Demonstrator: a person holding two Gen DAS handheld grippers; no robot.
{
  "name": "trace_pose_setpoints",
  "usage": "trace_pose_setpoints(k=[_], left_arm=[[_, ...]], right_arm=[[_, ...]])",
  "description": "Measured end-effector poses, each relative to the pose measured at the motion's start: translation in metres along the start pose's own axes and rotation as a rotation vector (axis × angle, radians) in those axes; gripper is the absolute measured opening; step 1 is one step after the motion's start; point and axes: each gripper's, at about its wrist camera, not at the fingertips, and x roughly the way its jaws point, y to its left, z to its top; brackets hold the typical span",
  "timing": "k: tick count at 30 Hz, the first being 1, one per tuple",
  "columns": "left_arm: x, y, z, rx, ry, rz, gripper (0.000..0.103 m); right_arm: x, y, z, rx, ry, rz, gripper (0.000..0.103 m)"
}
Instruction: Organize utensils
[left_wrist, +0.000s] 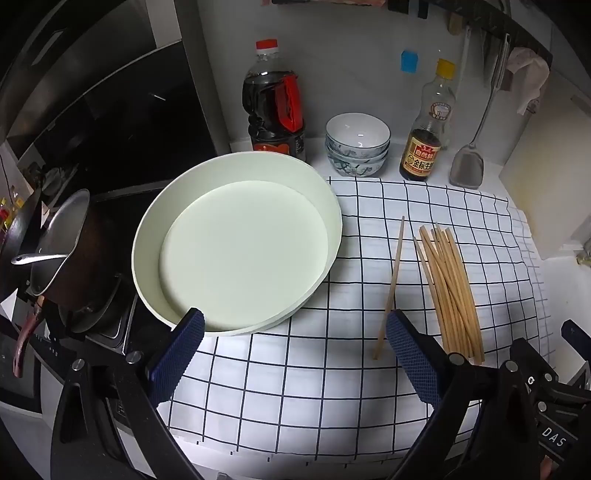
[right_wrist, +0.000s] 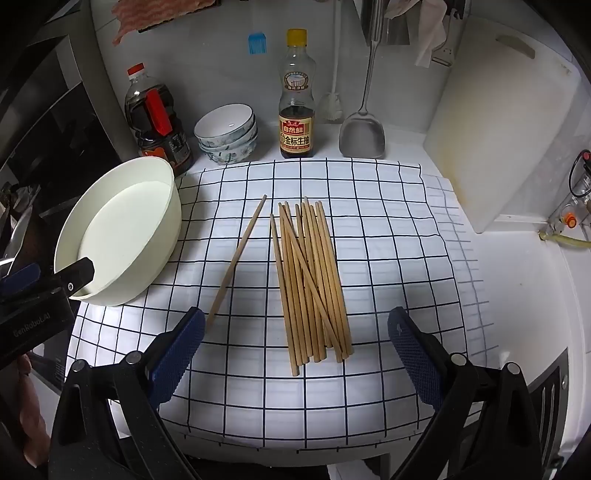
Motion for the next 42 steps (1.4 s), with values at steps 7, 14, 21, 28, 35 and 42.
trace_pose_setpoints(k=[7, 14, 21, 28, 35, 42], left_arm=[[0.0025, 0.0005, 0.0019, -0.006, 0.012, -0.019, 0.097], [0.002, 0.0002, 0.0019, -0.005, 0.008, -0.018, 0.097], [0.0021, 0.0, 0.0019, -0.006, 0.007, -0.017, 0.097], [0.0018, -0.0001, 0.0017, -0.006, 0.006, -0.015, 0.097], [0.003, 0.0017, 0.0018, -0.006, 0.007, -0.015, 0.097], [0.003, 0.0016, 0.0017, -0.006, 0.007, -0.014, 0.097]], right_arm=[[0.0013, 0.0006, 0.0002, -0.004, 0.003, 0.001, 0.095], [0.0004, 0.001, -0.0016, -0.001, 0.004, 0.001, 0.095], [-0.0002, 0.0012, -0.0014, 0.0, 0.003, 0.001, 0.095], [-0.0012, 0.0008, -0.0012, 0.0, 0.002, 0.002, 0.095], [-0.0008, 0.001, -0.0011, 0.001, 0.002, 0.002, 0.095], [-0.0002, -0.0001, -0.0015, 0.002, 0.004, 0.003, 0.095]])
